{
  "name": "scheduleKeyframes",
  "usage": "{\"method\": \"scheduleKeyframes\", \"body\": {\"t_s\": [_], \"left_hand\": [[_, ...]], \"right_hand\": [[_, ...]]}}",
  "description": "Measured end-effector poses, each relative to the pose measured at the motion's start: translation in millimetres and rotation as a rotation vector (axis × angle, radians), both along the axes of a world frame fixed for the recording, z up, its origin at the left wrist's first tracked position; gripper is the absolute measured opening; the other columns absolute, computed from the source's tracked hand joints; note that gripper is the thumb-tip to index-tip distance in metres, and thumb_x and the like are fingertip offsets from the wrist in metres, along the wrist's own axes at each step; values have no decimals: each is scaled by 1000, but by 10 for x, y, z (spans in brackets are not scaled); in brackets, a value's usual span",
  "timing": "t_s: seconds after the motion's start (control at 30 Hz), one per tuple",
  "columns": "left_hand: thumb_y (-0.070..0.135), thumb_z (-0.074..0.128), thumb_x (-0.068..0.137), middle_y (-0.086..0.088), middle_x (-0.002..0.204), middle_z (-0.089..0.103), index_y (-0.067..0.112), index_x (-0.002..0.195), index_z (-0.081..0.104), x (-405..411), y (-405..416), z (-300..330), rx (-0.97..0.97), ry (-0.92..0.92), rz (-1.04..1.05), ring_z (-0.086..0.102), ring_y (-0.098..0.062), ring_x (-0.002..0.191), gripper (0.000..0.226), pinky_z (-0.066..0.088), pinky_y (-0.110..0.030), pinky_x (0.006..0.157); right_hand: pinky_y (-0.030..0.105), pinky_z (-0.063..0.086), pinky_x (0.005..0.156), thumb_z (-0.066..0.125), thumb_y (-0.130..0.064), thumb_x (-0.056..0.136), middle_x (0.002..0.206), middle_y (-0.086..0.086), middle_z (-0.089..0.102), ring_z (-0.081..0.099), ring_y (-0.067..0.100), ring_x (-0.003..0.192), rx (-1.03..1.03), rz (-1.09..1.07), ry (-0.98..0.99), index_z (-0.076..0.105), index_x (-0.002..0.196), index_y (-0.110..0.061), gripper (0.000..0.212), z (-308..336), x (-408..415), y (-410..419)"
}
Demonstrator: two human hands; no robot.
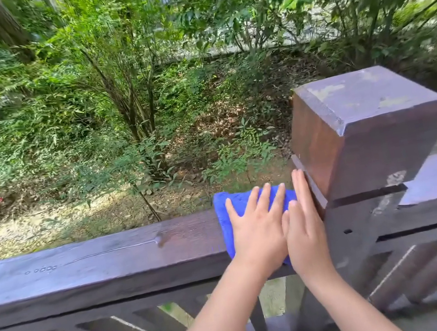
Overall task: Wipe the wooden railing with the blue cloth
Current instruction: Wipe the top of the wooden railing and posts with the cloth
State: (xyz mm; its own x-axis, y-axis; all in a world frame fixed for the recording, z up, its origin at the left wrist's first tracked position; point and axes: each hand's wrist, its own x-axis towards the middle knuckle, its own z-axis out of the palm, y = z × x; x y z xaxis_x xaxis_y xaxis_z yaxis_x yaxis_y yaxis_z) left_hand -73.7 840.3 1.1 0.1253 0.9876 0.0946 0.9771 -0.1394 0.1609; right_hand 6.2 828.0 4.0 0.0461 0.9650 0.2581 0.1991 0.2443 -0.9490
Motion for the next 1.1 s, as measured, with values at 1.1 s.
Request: {"method": "scheduleKeyframes", "body": {"t_s": [1.1], "left_hand": [[57,11,81,13,151,30,40,138,30,-1834,-597,16,52,21,211,22,-10,141,63,12,-52,114]], "right_hand": [[48,0,117,21,-54,91,155,18,11,5,29,144,31,74,-1152,13,145,-12,69,-149,-342,34]]}}
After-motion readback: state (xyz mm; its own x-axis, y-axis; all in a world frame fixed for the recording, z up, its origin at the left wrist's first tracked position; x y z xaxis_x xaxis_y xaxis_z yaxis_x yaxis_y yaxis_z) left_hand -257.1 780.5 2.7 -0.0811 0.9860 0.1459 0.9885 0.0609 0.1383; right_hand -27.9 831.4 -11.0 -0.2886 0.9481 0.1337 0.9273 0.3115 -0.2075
